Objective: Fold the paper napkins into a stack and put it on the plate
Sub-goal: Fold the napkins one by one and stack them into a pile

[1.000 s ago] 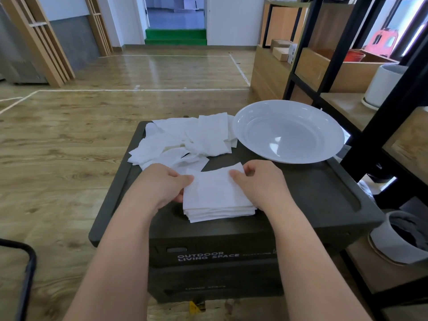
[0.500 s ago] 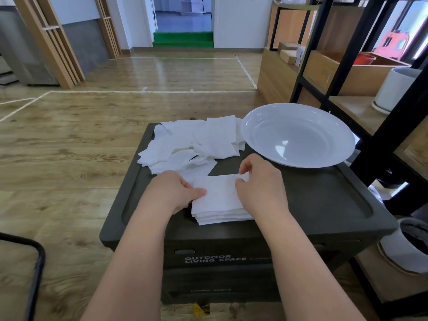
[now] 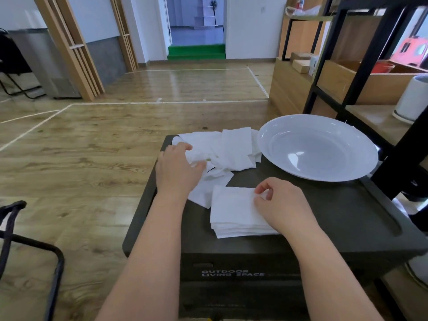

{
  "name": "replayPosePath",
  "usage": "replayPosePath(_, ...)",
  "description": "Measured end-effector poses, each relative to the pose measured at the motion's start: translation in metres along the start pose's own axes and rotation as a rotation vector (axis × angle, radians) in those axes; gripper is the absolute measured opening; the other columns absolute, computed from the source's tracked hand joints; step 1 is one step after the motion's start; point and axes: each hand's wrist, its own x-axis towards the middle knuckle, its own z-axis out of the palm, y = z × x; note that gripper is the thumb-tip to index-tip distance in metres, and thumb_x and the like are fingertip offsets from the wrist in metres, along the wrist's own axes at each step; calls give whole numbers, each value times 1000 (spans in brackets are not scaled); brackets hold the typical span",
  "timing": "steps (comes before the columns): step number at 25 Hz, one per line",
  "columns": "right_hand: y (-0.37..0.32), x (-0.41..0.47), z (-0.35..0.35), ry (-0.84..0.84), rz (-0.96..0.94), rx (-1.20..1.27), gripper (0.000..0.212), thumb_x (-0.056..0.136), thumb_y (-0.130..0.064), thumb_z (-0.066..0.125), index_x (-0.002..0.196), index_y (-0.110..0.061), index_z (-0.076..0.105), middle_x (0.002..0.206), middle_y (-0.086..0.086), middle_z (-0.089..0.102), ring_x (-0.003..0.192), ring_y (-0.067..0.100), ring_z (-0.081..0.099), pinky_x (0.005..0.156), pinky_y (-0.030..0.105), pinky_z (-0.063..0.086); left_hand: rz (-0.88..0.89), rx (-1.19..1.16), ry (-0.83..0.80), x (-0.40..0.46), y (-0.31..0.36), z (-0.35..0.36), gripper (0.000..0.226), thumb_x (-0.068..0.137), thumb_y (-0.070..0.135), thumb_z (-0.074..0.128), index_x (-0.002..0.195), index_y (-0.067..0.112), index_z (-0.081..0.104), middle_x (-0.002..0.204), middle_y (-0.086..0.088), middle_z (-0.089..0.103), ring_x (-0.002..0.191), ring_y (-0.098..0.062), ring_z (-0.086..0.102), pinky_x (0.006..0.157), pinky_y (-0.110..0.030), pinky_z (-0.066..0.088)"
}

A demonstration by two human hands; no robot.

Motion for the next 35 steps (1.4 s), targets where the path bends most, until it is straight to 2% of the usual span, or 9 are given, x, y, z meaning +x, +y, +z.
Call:
replayPosePath(5, 0, 3, -3, 52, 4, 95, 7, 88, -26, 59, 92, -32, 55, 78, -15, 45, 70, 2, 45, 53, 15, 31, -46, -15, -108, 7, 1, 15, 43, 80, 34, 67, 120, 21, 61, 122, -2, 60, 118, -26, 48, 92, -34, 40)
replayPosePath(11, -2, 2, -3, 76, 4, 135, 5, 88, -27, 59, 91, -31, 57, 76, -14, 48, 70, 2, 47, 52, 16, 30, -40, -10, 99, 7, -1, 12, 22, 94, 22, 52, 98, 15, 72, 100, -1, 71, 94, -23, 60, 66, -29, 41)
replayPosePath(16, -5, 1, -5, 189, -47, 239, 9, 87, -26, 60, 87, -34, 56, 80, -13, 54, 72, 2, 51, 54, 12, 32, 94, -89, 168, 1, 16, -9, 18, 95, 24, 50, 94, 17, 67, 94, 3, 67, 85, -12, 54, 64, -23, 34)
replayPosePath(19, -9, -1, -7, 232, -205, 344, 38, 83, -32, 67, 114, -41, 49, 102, -23, 48, 89, -5, 49, 66, 7, 36, 233, -172, 3, -14, 30, -32, 13, 95, 29, 49, 84, 30, 56, 71, 11, 60, 67, -8, 50, 51, -16, 34)
replayPosePath(22, -14, -4, -10, 137, -317, 433, 64, 78, -43, 70, 129, -55, 33, 115, -42, 34, 114, -8, 37, 86, 10, 31, 341, -256, -214, -38, 44, -50, 14, 94, 35, 48, 83, 38, 55, 68, 11, 60, 61, -5, 51, 49, -12, 37)
replayPosePath(25, -15, -8, -15, 16, -396, 583, 48, 77, -41, 71, 117, -52, 48, 117, -39, 49, 112, -9, 47, 89, 11, 40, 349, -514, -367, -48, 58, -68, 12, 94, 35, 52, 86, 37, 61, 66, 11, 62, 54, -3, 51, 53, -13, 40)
replayPosePath(28, -16, -12, -21, -90, -391, 776, 14, 82, -25, 71, 96, -27, 71, 93, -8, 74, 89, 8, 68, 81, 23, 54, 197, -745, -309, -48, 64, -75, 12, 94, 32, 55, 90, 31, 66, 74, -6, 71, 66, -23, 65, 62, -32, 52)
replayPosePath(32, -16, -13, -27, -47, -238, 931, 7, 83, -28, 70, 87, -25, 74, 88, -1, 76, 85, 20, 71, 82, 42, 57, 8, -823, -228, -47, 63, -70, 20, 93, 46, 49, 104, 36, 63, 77, 20, 69, 65, 7, 61, 60, -14, 48)
replayPosePath(35, -14, -11, -27, 29, -159, 954, 8, 84, -30, 69, 85, -24, 73, 87, -2, 75, 85, 18, 71, 82, 45, 56, 215, -635, -125, -48, 57, -69, 38, 80, 57, 59, 116, 48, 54, 112, 30, 56, 104, 16, 48, 82, -12, 37)
